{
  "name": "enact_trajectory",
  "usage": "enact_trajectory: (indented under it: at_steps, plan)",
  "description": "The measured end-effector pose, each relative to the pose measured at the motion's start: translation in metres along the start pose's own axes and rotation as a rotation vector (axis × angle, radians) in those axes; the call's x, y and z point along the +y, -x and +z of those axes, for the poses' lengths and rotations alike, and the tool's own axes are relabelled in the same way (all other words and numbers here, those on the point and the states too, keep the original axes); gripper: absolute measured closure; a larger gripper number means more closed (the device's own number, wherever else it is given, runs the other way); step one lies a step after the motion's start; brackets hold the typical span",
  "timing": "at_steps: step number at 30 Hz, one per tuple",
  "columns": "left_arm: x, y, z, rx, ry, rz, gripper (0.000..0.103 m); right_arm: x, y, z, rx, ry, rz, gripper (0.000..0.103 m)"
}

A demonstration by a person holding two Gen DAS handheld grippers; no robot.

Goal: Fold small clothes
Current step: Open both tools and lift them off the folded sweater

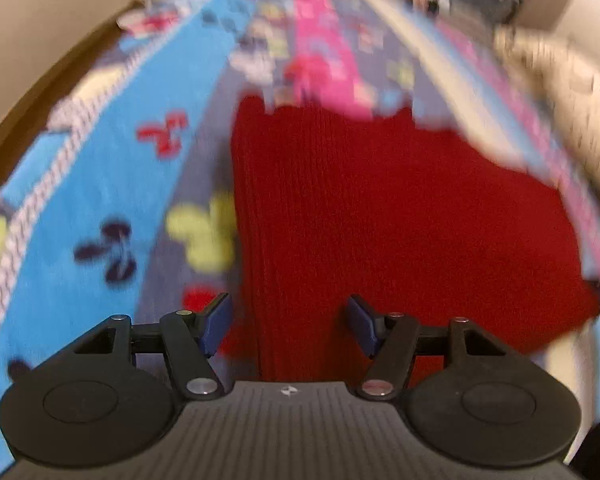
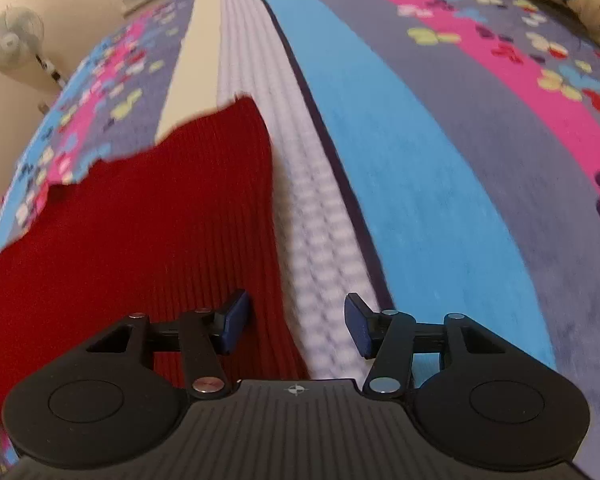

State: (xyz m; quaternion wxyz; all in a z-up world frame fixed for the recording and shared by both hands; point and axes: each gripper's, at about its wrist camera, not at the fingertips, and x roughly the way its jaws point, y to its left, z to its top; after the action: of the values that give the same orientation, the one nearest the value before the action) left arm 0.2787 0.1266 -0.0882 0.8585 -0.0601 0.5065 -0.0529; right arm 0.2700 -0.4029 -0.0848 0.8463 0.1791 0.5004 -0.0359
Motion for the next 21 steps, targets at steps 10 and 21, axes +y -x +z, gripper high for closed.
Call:
enact_trajectory:
  at_steps: [10, 21]
  plan:
    - [-0.011, 0.006, -0.024, 0.002, -0.104, 0.106, 0.032, 0.001, 0.012, -0.016, -0.021, 0.02, -0.014, 0.091]
    - [-0.045, 0.014, -0.036, -0.045, -0.251, 0.141, 0.035, 0.021, 0.02, -0.037, -0.059, 0.276, -0.12, 0.074]
